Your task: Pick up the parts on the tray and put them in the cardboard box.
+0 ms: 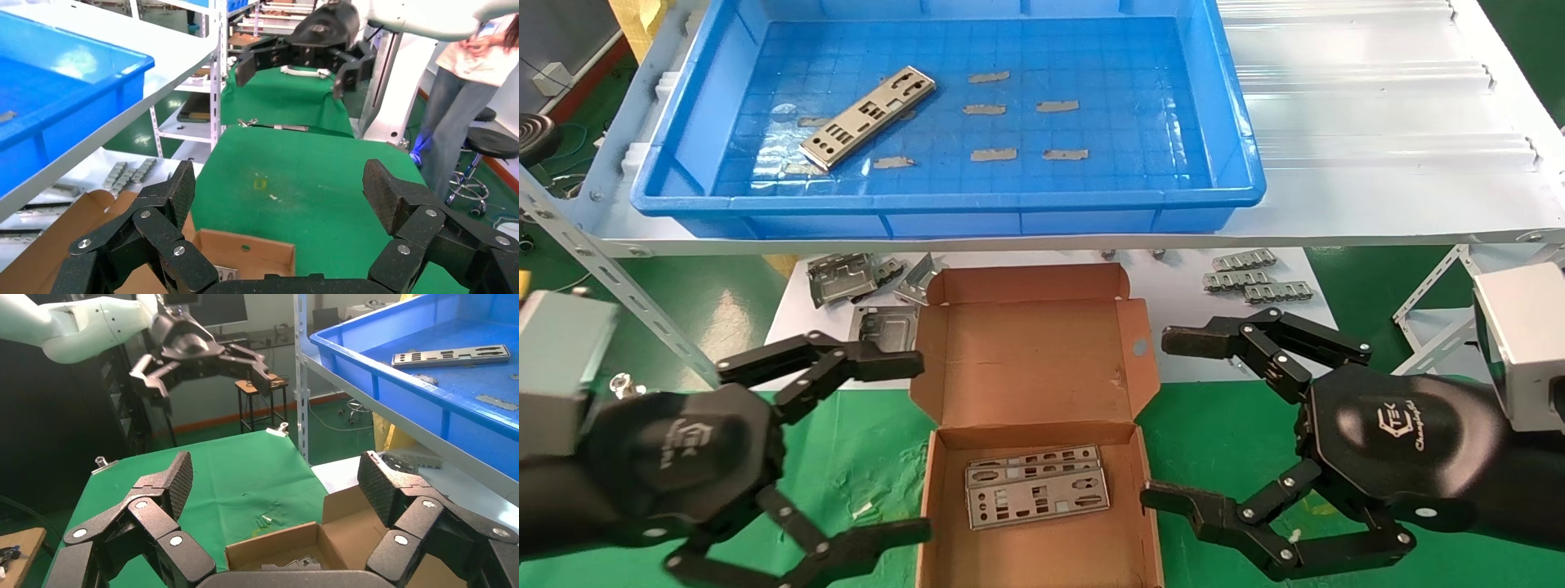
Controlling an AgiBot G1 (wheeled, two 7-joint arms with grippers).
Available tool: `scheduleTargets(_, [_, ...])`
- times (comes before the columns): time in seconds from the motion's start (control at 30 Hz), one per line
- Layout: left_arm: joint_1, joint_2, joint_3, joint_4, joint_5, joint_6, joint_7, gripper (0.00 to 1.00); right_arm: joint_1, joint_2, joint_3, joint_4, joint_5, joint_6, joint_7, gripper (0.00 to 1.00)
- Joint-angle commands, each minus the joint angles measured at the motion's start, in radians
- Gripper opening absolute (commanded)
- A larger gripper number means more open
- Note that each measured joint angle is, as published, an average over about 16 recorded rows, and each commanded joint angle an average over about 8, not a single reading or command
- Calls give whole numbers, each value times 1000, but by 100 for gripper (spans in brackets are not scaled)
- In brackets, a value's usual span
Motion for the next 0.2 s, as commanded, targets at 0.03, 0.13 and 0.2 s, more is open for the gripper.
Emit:
scheduleTargets(0.03, [9,-19,-16,-18,-14,6,-9,100,0,0,0,0,0,0,0,100])
scheduleTargets(0.13, [17,-34,-29,-32,-26,11,-16,100,0,0,0,0,0,0,0,100])
scheduleTargets(0.2, [19,-39,-33,-37,-30,13,-19,100,0,0,0,0,0,0,0,100])
